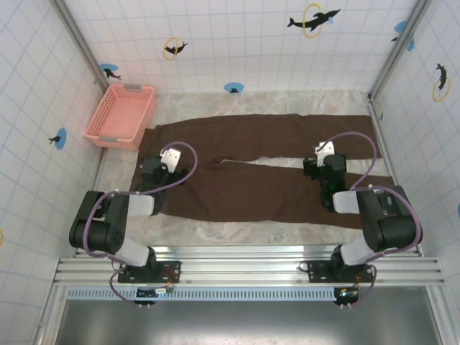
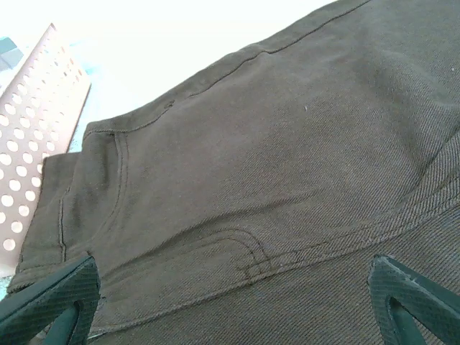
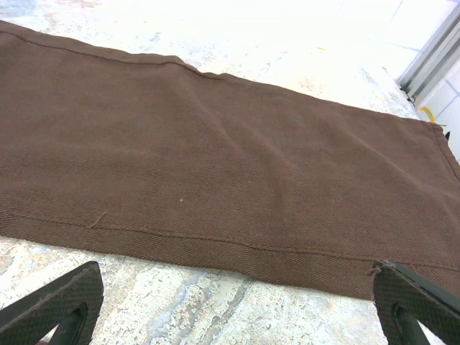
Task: Roll up the long pants
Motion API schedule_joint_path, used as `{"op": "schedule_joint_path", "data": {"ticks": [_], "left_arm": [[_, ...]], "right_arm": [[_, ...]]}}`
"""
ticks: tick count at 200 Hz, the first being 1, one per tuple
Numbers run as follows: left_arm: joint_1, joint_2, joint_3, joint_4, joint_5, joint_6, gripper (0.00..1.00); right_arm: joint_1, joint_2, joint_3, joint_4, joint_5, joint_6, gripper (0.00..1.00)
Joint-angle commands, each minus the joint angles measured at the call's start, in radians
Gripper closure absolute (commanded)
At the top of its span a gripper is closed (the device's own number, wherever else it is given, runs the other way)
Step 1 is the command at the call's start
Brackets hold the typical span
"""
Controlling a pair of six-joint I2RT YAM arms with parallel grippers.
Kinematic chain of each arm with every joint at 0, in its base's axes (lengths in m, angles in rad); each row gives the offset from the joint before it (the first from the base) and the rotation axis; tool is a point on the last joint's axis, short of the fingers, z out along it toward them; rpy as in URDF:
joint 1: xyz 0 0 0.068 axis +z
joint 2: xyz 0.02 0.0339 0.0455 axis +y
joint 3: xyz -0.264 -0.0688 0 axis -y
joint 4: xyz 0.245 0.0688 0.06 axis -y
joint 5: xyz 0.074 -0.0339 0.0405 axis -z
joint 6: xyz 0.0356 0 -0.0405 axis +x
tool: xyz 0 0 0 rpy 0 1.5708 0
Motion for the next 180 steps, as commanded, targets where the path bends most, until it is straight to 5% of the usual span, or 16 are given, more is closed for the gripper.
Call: {"op": "schedule_joint_path", "data": {"ticks": [1,125,137,153,167,180], "left_arm": [[0.007,-0.005,0.017,0.028,0.006,0.005,0.03],[0.003,-0.014,0.023,0.049,0.017,0.014,0.03],[-0.02,-0.091,0.15,-0.26,0.038,0.061,0.02],[-0.085,-0.127,0.377,-0.662,0.003,0.22,0.03],[-0.165,-0.126,0.537,-0.922,-0.102,0.378,0.03],[-0.187,-0.103,0.671,-1.168,-0.08,0.481,0.03]], "right_arm": [[0.001,-0.004,0.018,-0.008,-0.005,0.01,0.01],[-0.003,-0.006,0.02,-0.008,-0.01,0.01,0.01],[-0.003,-0.048,0.078,-0.151,-0.008,0.008,0.01],[0.016,-0.134,0.291,-0.596,-0.017,-0.051,0.11],[0.09,-0.199,0.413,-0.813,0.024,-0.164,0.12],[0.188,-0.242,0.514,-1.014,0.073,-0.25,0.11]]}}
